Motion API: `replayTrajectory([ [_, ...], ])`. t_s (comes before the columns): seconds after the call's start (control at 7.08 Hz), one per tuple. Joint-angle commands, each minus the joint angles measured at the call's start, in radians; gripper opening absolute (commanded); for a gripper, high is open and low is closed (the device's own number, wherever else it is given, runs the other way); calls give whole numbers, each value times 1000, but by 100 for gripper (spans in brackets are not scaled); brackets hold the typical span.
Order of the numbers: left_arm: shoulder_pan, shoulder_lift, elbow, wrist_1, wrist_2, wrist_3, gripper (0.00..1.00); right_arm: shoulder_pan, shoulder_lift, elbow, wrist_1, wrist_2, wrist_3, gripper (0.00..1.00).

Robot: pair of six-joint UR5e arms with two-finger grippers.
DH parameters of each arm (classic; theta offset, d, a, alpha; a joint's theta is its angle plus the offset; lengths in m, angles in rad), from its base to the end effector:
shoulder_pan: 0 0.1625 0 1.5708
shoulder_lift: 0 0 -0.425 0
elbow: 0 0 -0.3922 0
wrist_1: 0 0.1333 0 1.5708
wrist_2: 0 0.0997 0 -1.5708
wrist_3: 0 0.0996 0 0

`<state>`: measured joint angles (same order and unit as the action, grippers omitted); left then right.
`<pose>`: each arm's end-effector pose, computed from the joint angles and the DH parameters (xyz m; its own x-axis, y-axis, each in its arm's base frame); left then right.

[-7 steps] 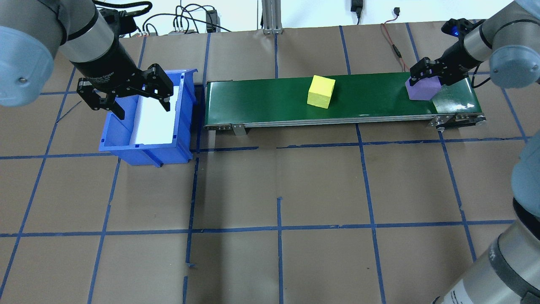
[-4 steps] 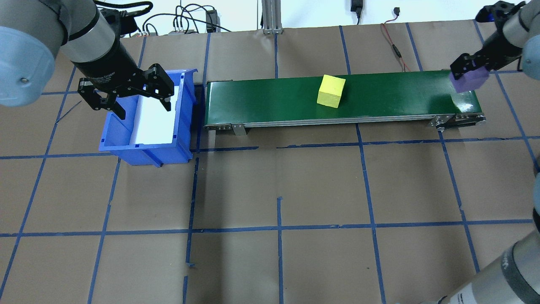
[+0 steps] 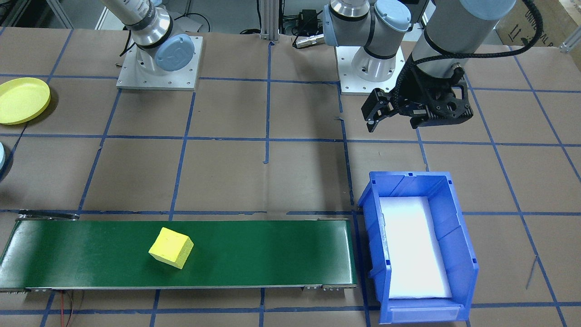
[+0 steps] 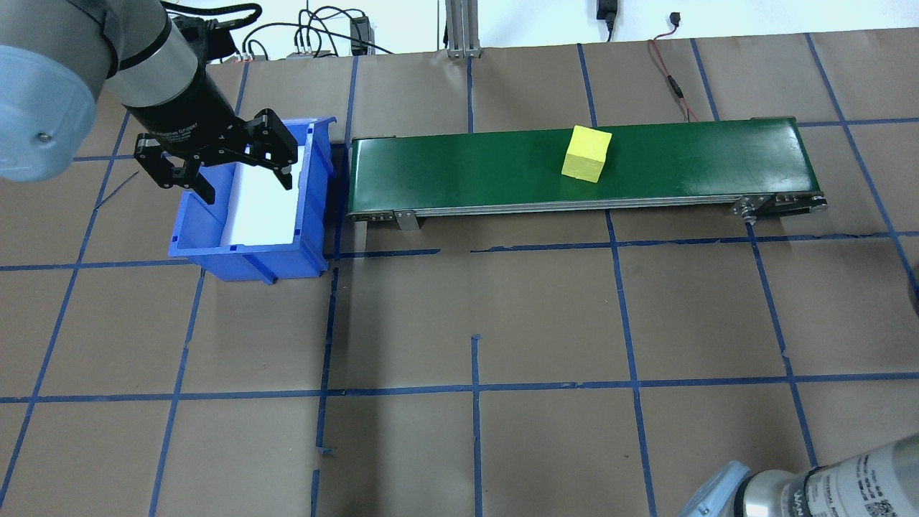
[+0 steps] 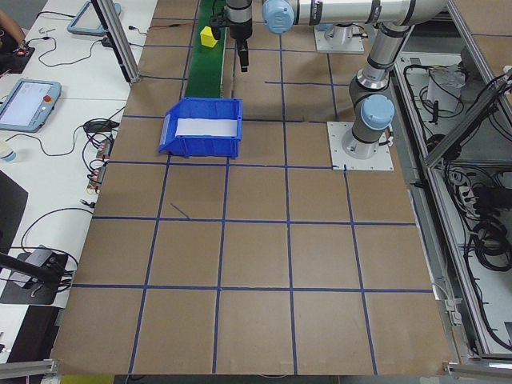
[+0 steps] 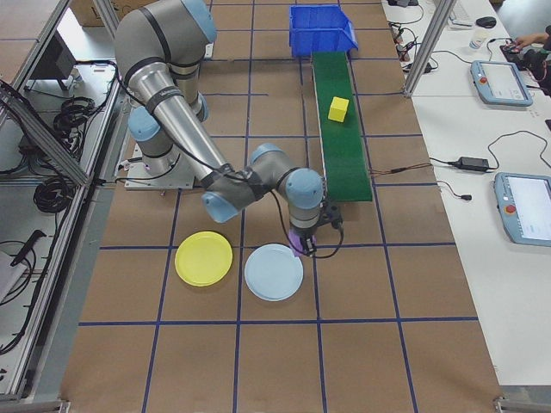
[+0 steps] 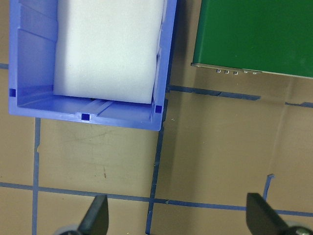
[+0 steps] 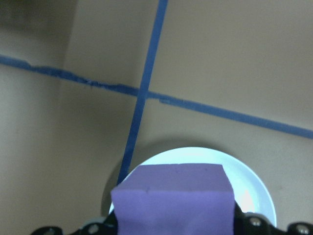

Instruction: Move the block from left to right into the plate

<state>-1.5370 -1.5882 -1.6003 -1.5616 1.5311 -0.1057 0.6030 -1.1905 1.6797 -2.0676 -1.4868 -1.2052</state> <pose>-0.1204 -0.4994 0.4658 -0.9895 -0.1404 0.0355 -0.1389 0.9894 0.0417 -0.4175 -0.4594 0.2743 -0.9714 -0.2363 -0.0229 -0.2338 0.9689 -0.0811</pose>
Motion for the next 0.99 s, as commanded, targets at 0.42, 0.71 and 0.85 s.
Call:
replayTrajectory([
  [0.42,-3,1,-20,14,-8,12,100,-95,20,71,-103,25,43,100],
  [0.71,-3,4,-20,14,-5,12,100,119,-29,-44,-94,2,324,100],
  [0.85,1,4,-18,15,-3,14,100,212,-32,-58,-94,-16,455,100],
])
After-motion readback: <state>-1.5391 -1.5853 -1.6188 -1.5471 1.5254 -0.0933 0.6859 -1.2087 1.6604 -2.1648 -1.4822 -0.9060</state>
